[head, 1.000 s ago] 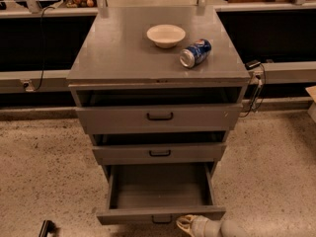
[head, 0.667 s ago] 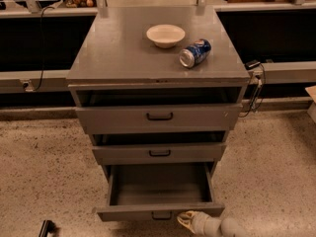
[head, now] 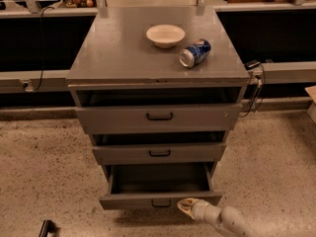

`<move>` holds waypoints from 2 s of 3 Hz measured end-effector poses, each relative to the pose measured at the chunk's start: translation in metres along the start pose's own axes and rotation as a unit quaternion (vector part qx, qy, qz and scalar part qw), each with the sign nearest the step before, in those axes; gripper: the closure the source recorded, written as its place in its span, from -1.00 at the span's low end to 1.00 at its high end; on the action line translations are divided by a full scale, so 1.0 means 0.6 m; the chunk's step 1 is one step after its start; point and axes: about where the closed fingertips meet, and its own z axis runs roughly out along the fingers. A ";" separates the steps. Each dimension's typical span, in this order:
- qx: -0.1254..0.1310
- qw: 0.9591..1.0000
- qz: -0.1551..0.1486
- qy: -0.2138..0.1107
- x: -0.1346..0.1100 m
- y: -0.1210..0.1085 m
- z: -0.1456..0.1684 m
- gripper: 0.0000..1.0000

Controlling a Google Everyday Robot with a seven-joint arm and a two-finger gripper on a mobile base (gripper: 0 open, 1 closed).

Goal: Close bottom drawer

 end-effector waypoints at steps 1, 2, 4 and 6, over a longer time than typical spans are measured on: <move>0.009 1.000 -0.001 -0.007 -0.012 -0.057 0.022 1.00; 0.023 1.000 -0.002 -0.007 -0.008 -0.134 0.050 1.00; 0.025 0.999 -0.024 -0.011 -0.009 -0.143 0.081 1.00; 0.049 0.998 -0.039 -0.030 -0.002 -0.163 0.090 1.00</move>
Offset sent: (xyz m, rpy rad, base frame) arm 0.1231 -0.0178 0.0044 0.0220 -0.0329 -0.0395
